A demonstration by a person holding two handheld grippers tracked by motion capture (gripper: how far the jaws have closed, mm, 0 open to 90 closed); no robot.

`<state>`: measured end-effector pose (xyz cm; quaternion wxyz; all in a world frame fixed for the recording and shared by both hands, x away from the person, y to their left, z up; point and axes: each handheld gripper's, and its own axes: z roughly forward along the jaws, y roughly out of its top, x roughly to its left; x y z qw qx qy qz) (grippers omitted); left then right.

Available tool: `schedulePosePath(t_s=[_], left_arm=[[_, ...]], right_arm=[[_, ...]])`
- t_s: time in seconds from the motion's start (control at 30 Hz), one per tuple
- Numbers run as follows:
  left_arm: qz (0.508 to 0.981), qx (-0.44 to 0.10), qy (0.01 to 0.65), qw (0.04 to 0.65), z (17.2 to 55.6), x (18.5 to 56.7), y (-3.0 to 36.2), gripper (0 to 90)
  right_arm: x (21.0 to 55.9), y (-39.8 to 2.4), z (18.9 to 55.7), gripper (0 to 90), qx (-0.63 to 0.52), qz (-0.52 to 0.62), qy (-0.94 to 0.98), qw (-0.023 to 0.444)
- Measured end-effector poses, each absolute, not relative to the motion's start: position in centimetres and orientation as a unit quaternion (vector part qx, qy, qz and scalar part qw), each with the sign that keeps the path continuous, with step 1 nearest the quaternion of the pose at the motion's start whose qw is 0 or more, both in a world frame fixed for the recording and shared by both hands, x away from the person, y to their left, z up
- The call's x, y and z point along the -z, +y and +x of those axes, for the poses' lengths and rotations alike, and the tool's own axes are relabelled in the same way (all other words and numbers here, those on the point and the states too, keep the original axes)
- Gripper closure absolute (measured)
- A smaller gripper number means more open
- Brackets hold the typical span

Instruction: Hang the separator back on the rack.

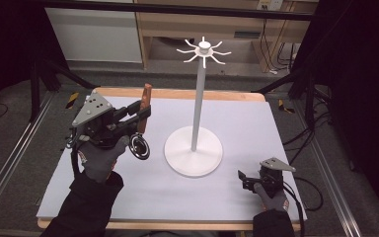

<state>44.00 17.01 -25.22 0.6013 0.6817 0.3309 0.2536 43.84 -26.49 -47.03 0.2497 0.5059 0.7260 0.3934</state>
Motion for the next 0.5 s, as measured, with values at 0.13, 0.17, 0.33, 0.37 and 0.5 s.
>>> schedulePosePath(t_s=[0.13,0.17,0.33,0.37,0.5], left_arm=[[0.683,-0.253,0.327,0.603,44.2,24.8,16.6,67.7],[0.683,-0.254,0.326,0.602,44.2,24.7,16.5,67.7],[0.683,-0.255,0.321,0.604,44.3,24.0,16.0,67.7],[0.683,-0.256,0.32,0.605,44.3,23.9,16.0,67.7],[0.682,-0.258,0.316,0.607,44.3,23.2,15.7,67.7]], right_arm=[[47.0,-26.5,43.8,5.4,-0.393,0.506,0.726,0.25],[47.0,-26.5,43.8,5.4,-0.393,0.506,0.726,0.25],[47.0,-26.5,43.8,5.4,-0.394,0.508,0.725,0.248],[47.0,-26.5,43.8,5.4,-0.394,0.509,0.725,0.246],[47.0,-26.4,43.8,5.4,-0.394,0.508,0.725,0.246]])
